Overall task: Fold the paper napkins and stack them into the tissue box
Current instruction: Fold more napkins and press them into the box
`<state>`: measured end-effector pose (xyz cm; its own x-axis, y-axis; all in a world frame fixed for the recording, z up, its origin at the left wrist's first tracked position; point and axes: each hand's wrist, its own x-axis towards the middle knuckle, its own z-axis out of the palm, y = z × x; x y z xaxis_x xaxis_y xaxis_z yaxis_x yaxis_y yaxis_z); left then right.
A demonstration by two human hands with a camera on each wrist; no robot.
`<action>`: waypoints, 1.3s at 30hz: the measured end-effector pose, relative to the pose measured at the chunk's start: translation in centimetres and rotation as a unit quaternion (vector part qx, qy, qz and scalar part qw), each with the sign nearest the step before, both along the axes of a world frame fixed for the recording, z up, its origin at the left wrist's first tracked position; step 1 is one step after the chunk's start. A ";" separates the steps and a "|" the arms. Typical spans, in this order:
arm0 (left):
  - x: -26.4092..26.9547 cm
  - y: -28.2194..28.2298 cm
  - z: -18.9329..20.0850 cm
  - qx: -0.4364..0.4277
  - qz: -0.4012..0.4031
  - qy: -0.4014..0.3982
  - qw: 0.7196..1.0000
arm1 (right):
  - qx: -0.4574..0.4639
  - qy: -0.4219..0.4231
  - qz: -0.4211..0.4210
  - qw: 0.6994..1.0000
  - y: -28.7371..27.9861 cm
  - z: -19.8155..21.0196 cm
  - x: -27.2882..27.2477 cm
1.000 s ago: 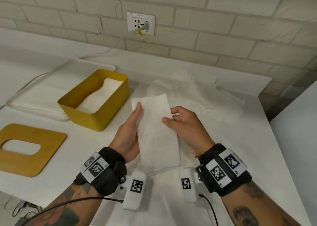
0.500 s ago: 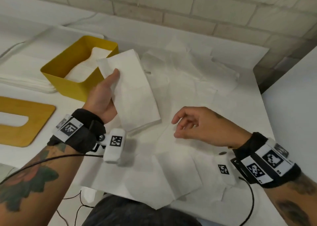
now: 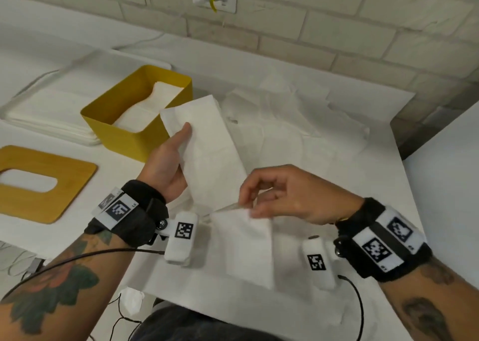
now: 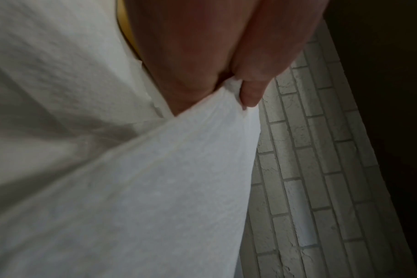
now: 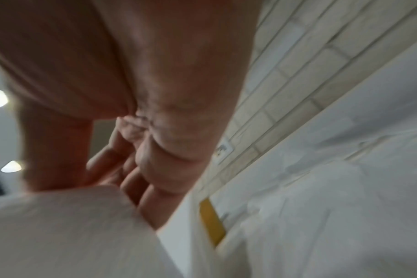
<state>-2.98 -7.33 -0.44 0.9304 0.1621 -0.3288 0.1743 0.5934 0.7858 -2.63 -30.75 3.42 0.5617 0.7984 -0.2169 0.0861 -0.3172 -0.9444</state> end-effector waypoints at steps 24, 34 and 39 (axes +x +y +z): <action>1.2 -2.0 0.4 -0.029 -0.082 -0.051 0.995 | 0.200 0.032 -0.264 0.943 3.2 1.5 4.8; 1.3 -1.8 0.0 -0.068 -0.077 -0.023 0.994 | 0.098 -0.014 -0.294 0.951 3.6 -1.9 3.7; 1.1 -1.9 0.4 -0.052 -0.082 -0.025 0.995 | 0.095 -0.034 -0.309 0.946 4.1 -2.2 3.4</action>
<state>-1.85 -9.24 -0.02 0.9570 -0.0256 -0.2891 0.2382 0.6383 0.7320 0.81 -26.69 1.24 0.9412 0.3341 -0.0495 0.0018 -0.1517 -0.9884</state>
